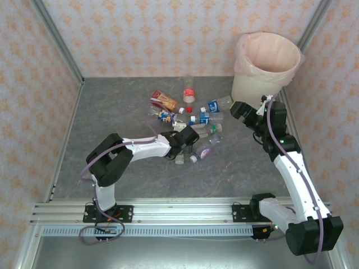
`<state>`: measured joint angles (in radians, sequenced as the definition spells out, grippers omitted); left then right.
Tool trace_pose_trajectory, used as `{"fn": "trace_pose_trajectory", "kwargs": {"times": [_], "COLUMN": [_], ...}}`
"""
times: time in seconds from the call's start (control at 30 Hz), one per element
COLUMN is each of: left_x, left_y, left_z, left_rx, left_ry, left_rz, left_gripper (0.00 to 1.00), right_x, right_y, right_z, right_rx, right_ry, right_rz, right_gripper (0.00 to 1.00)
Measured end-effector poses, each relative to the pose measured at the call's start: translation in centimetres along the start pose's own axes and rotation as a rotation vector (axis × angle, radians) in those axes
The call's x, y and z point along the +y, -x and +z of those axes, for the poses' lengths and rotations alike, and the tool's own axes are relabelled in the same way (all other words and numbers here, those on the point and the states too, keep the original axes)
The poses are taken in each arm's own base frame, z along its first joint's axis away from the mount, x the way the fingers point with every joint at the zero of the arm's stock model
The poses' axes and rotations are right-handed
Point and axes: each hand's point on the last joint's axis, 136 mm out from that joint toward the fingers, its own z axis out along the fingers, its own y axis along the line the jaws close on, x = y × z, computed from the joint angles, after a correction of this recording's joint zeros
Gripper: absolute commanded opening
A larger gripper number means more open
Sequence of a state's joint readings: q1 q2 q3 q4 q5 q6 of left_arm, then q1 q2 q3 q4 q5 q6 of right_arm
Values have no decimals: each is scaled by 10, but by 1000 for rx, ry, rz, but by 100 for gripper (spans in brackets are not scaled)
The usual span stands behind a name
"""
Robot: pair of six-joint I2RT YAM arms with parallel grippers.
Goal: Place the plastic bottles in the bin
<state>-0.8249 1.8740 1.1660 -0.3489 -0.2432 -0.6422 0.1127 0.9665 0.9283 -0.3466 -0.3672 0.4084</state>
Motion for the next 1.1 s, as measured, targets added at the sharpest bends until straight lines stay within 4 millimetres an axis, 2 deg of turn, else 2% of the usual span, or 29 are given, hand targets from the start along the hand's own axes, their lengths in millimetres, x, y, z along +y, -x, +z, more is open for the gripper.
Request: {"fn": "trace_pose_trajectory", "kwargs": {"times": [0.27,0.37,0.57,0.8,0.97,1.1], "left_x": [0,0,-2,-22,-41,-54], "left_y": [1,6,32,61,78,86], "left_z": [-1,-9,-49,-96,-120,-138], "left_rx": [-3,-29,-151,-308,-404,-466], "left_ry": [-2,-23,-130,-327,-437,-503], "left_rz": [44,48,53,114,185,259], "left_gripper": [57,51,46,43,43,42], "right_x": [-1,-2,4,16,36,64], "right_y": [8,8,9,-2,-18,-41], "right_z": [-2,-1,4,16,30,33], "right_rx": [-28,-27,-24,15,107,217], "right_ry": [-24,-27,10,98,199,290], "right_rz": [-10,-9,7,65,106,86], "right_gripper": [99,99,99,99,99,99]}}
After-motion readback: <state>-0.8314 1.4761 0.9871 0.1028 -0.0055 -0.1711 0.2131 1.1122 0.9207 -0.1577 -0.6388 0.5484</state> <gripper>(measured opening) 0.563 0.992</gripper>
